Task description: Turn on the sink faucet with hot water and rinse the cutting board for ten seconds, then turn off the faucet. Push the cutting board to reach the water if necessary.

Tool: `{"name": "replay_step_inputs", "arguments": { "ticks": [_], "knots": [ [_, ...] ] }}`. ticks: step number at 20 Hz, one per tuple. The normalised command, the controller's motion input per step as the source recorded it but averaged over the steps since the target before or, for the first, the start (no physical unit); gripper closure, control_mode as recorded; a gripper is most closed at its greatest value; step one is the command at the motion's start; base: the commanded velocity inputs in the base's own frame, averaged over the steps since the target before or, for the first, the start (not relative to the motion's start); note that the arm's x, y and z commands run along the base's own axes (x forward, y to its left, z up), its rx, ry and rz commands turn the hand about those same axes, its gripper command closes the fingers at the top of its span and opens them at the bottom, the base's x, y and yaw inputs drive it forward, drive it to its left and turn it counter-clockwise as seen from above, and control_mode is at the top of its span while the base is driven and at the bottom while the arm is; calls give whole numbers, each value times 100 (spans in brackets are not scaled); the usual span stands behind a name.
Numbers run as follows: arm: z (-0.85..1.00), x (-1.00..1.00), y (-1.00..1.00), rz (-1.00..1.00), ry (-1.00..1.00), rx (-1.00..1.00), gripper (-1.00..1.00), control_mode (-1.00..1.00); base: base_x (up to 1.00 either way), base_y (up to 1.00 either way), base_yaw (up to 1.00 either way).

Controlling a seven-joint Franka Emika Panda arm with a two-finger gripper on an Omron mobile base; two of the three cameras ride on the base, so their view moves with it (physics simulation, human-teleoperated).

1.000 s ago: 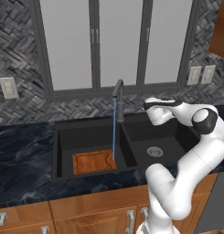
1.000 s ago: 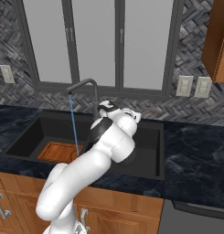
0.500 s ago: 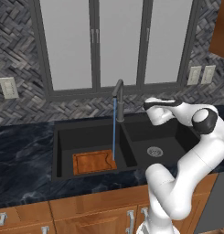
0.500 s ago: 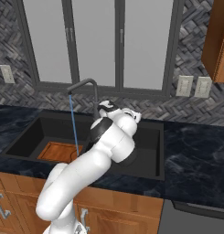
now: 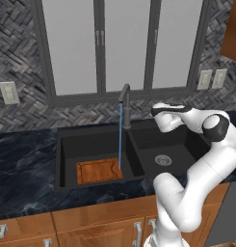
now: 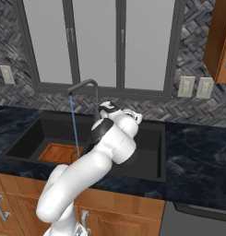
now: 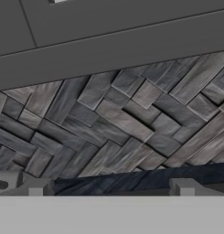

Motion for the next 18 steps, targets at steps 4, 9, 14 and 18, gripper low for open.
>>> {"name": "replay_step_inputs", "arguments": {
  "ticks": [4, 9, 14, 18],
  "knots": [
    [0, 0, 0, 0, 0, 0, -100, -100, 0, 0, 0],
    [0, 0, 0, 0, 0, 0, -100, -100, 0, 0, 0],
    [0, 0, 0, 0, 0, 0, -100, -100, 0, 0, 0],
    [0, 0, 0, 0, 0, 0, -100, -100, 0, 0, 0]
  ]
}}
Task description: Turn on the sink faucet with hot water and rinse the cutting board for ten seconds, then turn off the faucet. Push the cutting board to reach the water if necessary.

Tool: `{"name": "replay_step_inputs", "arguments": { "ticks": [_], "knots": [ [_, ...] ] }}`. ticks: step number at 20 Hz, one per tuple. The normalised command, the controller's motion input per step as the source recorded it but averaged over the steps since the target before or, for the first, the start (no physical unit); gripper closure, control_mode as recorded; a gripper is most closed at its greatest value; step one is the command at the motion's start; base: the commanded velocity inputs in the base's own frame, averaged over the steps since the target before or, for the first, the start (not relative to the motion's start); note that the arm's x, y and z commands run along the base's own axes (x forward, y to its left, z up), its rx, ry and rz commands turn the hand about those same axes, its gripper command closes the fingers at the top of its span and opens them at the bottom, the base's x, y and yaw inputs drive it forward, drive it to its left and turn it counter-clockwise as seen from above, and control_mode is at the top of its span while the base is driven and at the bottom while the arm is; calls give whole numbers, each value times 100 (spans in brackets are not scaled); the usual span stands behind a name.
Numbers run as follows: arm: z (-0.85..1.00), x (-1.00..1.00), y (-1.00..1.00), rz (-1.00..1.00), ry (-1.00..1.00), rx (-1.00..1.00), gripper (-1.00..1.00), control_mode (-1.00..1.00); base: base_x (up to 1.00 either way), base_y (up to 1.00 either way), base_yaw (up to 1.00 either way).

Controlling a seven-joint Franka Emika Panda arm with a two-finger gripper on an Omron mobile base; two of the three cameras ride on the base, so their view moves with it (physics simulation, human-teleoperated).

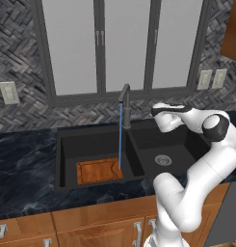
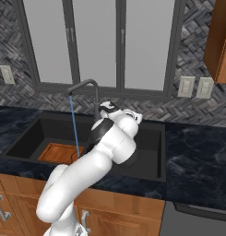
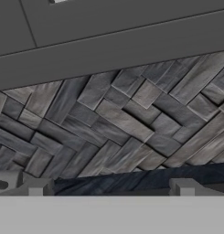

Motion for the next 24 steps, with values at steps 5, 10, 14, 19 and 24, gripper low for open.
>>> {"name": "replay_step_inputs", "arguments": {
  "ticks": [5, 10, 14, 19, 24],
  "knots": [
    [0, 0, 0, 0, 0, 0, -100, -100, 0, 0, 0],
    [0, 0, 0, 0, 0, 0, -100, -100, 0, 0, 0],
    [0, 0, 0, 0, 0, 0, -100, -100, 0, 0, 0],
    [0, 0, 0, 0, 0, 0, -100, -100, 0, 0, 0],
    [0, 0, 0, 0, 0, 0, -100, -100, 0, 0, 0]
  ]
}}
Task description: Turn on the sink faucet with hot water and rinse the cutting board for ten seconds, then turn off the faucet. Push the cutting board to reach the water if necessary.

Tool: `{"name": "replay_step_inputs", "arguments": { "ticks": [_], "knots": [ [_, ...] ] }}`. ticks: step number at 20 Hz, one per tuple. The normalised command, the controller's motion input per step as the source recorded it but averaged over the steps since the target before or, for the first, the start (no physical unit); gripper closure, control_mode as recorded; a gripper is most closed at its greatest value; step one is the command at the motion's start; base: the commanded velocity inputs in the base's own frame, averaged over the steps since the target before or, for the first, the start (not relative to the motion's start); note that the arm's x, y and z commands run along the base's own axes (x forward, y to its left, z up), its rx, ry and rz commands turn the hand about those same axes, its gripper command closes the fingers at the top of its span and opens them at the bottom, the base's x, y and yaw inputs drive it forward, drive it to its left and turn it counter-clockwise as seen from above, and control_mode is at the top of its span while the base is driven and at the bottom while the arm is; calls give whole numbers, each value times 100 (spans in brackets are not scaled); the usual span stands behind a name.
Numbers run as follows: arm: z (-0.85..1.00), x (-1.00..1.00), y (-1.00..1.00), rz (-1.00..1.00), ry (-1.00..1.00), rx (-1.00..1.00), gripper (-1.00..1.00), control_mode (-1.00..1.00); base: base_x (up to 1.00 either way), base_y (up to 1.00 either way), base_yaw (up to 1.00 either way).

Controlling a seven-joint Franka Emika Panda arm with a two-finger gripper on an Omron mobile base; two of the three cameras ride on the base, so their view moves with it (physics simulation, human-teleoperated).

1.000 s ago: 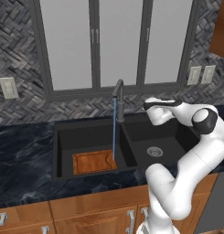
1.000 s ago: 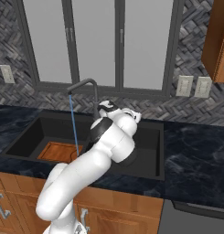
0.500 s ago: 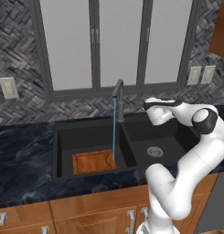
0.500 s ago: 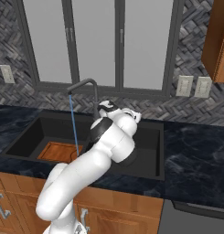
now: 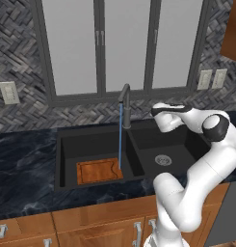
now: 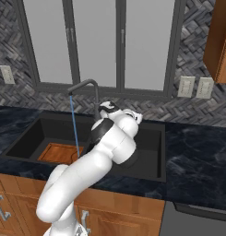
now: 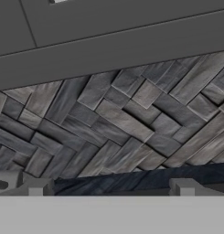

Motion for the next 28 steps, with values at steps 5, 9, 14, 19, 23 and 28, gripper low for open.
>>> {"name": "replay_step_inputs", "arguments": {
  "ticks": [5, 9, 14, 19, 23, 28],
  "knots": [
    [0, 0, 0, 0, 0, 0, -100, -100, 0, 0, 0],
    [0, 0, 0, 0, 0, 0, -100, -100, 0, 0, 0],
    [0, 0, 0, 0, 0, 0, -100, -100, 0, 0, 0],
    [0, 0, 0, 0, 0, 0, -100, -100, 0, 0, 0],
    [0, 0, 0, 0, 0, 0, -100, -100, 0, 0, 0],
    [0, 0, 0, 0, 0, 0, -100, -100, 0, 0, 0]
  ]
}}
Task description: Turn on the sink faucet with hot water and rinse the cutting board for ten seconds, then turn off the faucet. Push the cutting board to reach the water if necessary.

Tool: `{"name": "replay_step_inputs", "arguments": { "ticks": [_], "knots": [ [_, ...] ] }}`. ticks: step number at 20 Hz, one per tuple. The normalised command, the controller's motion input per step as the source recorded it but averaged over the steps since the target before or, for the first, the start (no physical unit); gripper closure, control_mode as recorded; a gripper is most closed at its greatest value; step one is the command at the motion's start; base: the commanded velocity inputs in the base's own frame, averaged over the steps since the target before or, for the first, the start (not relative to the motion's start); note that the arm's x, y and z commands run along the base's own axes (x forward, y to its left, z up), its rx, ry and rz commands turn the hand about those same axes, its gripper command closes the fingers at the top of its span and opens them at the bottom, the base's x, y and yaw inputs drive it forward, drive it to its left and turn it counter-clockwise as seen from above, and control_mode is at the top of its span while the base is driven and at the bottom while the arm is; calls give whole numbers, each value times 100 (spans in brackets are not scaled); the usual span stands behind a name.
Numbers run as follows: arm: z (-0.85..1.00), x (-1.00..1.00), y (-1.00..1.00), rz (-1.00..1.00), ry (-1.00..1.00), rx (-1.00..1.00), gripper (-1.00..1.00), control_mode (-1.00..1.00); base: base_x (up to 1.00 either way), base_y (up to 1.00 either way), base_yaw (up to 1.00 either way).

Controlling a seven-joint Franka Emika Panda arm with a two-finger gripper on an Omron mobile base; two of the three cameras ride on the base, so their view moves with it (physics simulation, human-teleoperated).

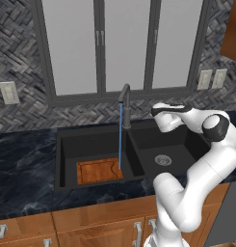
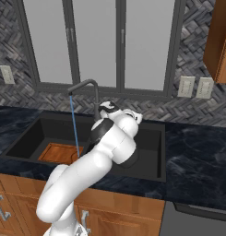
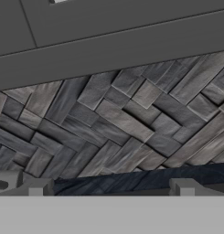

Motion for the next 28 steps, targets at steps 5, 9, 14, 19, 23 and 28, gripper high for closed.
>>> {"name": "replay_step_inputs", "arguments": {
  "ticks": [5, 9, 14, 19, 23, 28],
  "knots": [
    [0, 0, 0, 0, 0, 0, -100, -100, 0, 0, 0],
    [0, 0, 0, 0, 0, 0, -100, -100, 0, 0, 0],
    [0, 0, 0, 0, 0, 0, -100, -100, 0, 0, 0],
    [0, 0, 0, 0, 0, 0, -100, -100, 0, 0, 0],
    [0, 0, 0, 0, 0, 0, -100, -100, 0, 0, 0],
    [0, 0, 0, 0, 0, 0, -100, -100, 0, 0, 0]
  ]
}}
